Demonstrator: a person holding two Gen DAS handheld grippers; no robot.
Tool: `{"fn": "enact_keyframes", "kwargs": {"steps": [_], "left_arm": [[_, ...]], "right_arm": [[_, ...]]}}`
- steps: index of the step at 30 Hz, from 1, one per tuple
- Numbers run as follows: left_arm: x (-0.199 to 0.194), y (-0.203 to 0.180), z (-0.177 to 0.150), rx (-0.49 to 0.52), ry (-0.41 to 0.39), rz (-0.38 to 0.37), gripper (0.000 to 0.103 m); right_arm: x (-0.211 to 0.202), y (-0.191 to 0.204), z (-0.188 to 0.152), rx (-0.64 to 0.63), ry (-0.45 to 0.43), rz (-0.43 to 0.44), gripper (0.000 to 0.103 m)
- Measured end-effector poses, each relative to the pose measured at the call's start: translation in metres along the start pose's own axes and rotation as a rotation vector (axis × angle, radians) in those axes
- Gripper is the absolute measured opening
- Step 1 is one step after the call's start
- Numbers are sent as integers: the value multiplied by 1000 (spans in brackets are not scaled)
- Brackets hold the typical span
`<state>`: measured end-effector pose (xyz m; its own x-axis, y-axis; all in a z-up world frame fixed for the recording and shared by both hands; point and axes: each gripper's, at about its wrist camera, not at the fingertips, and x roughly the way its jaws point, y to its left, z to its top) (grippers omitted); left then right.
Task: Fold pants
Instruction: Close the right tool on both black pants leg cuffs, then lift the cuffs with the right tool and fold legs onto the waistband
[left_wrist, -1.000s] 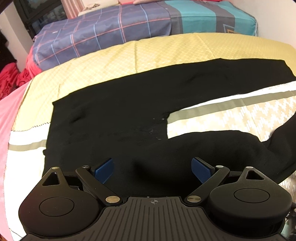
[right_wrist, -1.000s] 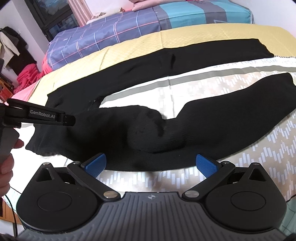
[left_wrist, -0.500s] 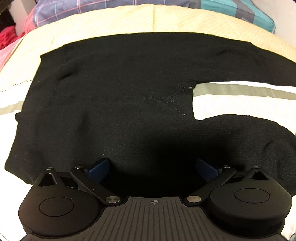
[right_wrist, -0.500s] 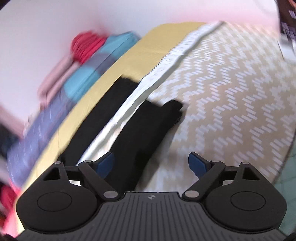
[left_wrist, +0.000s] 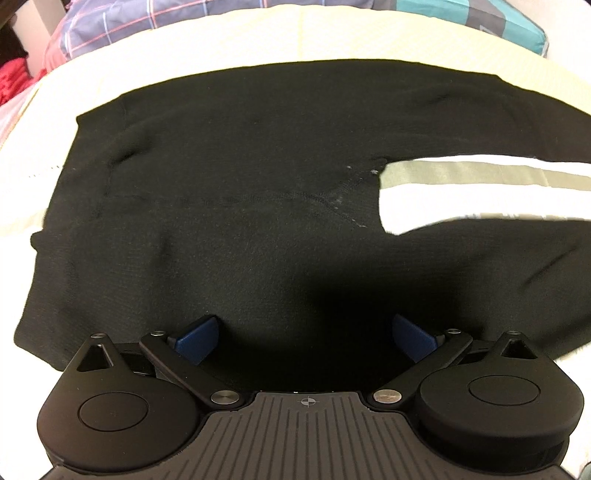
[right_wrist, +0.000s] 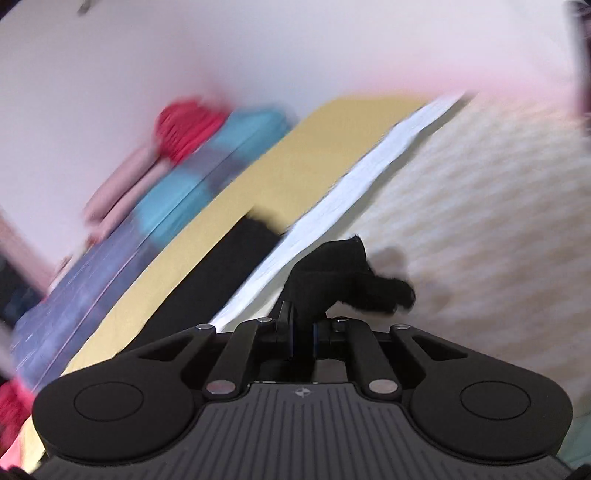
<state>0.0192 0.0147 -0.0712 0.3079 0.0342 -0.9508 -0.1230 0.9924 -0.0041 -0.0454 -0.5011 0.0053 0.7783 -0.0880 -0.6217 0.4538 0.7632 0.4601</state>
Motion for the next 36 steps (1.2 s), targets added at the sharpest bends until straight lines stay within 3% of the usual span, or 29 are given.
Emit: {"fn": "enact_keyframes", "kwargs": {"steps": [2,3,9,11,14,15,16,19,22,26,31,36], "left_arm": [[1,-3,0,15,-6,7,103],[1,-5,0,26,-10,12,103],[2,-2,3,39,-2,-3,103],[3,-1,4,48,-3,-4,103],[2,0,4,46,-6,-9,103],[2,-1,2,46,-9,-11,103],[0,-1,0,45,-12,-15,103],[1,0,-2,47,-25,-21,103],[0,1,-5,50,-38,-29,103],[1,3,-7,50,-52,-36,103],[-5,6,-9,47,-55,-46,103],[-23,19,-12,28,-106,-41,103]], "right_arm": [[8,-27,-3,49,74,-91,10],[8,-38,-7,84,90,-96,10],[8,-33,-3,97,19,-80,13],[16,-26,0,89,10,-110,28],[14,-30,6,123,-25,-211,43],[8,-36,6,158,-56,-237,51],[0,-40,6,186,-79,-267,66],[-17,-27,0,85,-94,-279,69],[-26,8,-18,-100,-62,-209,77],[-35,72,-58,-368,-9,-48,86],[-47,157,-130,-798,146,223,86],[-57,216,-201,-1100,264,392,74]]}}
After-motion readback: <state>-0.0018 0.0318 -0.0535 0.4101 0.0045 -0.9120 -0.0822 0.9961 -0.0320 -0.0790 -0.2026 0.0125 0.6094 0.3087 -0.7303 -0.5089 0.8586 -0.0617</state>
